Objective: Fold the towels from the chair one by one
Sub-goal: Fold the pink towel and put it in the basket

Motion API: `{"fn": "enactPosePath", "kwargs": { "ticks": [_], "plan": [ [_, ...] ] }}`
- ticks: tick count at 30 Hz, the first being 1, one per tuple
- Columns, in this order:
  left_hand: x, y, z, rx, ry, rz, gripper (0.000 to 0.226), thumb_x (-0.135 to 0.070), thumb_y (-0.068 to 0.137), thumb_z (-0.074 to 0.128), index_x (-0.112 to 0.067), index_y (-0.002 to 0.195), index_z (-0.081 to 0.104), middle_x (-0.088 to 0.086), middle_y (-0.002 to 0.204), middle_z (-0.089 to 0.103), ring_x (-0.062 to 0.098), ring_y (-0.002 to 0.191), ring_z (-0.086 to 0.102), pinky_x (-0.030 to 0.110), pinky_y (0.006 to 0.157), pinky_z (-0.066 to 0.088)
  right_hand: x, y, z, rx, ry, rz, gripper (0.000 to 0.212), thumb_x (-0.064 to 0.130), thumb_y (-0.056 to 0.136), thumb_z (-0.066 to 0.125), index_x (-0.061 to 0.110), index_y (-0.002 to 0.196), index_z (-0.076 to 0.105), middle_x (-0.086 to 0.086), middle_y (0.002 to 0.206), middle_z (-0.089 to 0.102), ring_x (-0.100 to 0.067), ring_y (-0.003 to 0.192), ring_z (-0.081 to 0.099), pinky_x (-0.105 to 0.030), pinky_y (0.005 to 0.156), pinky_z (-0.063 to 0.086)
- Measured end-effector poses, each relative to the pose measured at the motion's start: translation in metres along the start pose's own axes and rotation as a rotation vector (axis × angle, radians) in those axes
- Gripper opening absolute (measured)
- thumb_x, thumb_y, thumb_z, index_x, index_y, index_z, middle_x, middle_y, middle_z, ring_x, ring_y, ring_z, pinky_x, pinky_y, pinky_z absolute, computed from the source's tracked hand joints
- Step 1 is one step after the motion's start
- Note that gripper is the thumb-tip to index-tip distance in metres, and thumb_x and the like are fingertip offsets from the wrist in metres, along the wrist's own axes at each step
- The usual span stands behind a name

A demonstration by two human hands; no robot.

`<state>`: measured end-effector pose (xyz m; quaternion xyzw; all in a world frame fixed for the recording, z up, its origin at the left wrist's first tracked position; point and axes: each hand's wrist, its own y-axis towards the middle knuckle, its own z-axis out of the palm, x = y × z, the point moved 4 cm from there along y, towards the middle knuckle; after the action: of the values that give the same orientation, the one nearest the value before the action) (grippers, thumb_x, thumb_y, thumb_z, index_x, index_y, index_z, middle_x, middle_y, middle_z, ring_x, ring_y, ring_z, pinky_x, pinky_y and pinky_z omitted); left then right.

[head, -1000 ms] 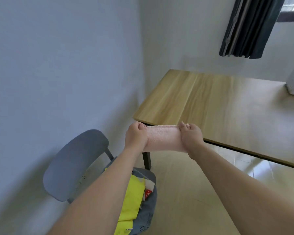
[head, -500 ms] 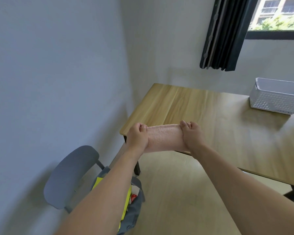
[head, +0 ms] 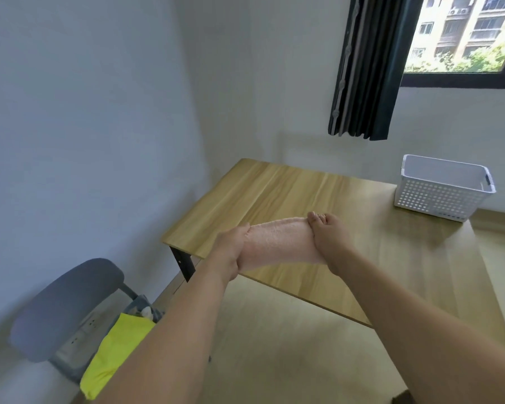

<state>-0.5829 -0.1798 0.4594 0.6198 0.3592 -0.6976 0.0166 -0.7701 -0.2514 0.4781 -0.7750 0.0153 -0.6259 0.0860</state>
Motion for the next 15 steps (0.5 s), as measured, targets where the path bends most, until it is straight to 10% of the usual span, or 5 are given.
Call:
{"fn": "enactPosePath", "kwargs": {
  "ticks": [15],
  "plan": [
    [-0.031,-0.014,0.25,0.02,-0.006,0.191,0.006,-0.009,0.092,0.059,-0.008,0.087,0.06,0.006,0.077,0.062,0.017,0.064,0.056,0.028,0.059,0.045,-0.032,0.127,-0.237,0.095,-0.037,0.183,0.051,0.052,0.094,0.044,0.008,0.119,0.056,-0.007,0.112,0.06,-0.025,0.099,0.058,-0.037,0.09,0.046]
  ]
}}
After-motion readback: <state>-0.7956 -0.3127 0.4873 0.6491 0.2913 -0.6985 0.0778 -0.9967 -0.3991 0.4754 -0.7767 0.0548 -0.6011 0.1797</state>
